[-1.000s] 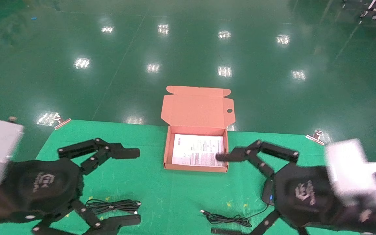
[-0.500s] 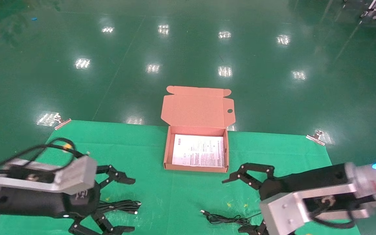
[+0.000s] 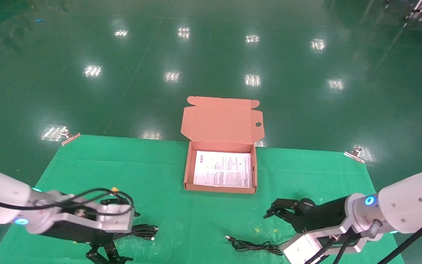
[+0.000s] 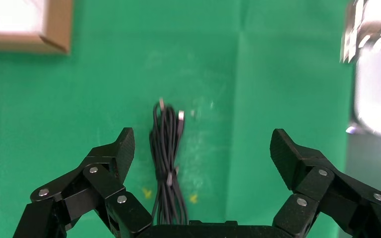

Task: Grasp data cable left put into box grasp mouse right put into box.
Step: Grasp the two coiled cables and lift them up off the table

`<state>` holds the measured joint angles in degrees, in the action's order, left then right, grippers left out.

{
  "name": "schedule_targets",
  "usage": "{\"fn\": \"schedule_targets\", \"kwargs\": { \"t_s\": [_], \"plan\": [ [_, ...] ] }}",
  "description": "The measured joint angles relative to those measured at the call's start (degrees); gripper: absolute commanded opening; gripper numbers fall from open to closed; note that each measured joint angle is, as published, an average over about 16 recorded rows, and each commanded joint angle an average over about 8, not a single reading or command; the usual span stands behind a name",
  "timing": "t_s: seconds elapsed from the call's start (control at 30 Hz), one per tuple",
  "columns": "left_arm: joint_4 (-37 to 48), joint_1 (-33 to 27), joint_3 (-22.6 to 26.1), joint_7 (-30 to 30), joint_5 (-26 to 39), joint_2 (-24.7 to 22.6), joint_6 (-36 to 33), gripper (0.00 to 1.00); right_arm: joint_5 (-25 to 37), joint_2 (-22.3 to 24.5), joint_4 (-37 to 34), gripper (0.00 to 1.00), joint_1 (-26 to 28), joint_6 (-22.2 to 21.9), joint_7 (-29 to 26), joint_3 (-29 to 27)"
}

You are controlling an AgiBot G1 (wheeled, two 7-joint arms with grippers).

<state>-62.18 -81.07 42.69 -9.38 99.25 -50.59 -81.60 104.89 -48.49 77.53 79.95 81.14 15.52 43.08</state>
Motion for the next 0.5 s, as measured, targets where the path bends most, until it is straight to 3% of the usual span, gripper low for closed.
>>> {"fn": "schedule_targets", "kwargs": {
  "t_s": [0.27,0.5],
  "plan": [
    [3.93,0.68,2.60,-0.69,7.73,-3.58,5.50,1.00,8.24,-2.46,-1.08,1.00,-3.19,-4.07,-3.81,2.61],
    [11.07,0.42,3.16,-1.26,10.71,-6.47,9.64,1.00,10.21,-4.93,-4.90,1.00,-4.84,-5.39,-10.05,2.92]
  ]
}}
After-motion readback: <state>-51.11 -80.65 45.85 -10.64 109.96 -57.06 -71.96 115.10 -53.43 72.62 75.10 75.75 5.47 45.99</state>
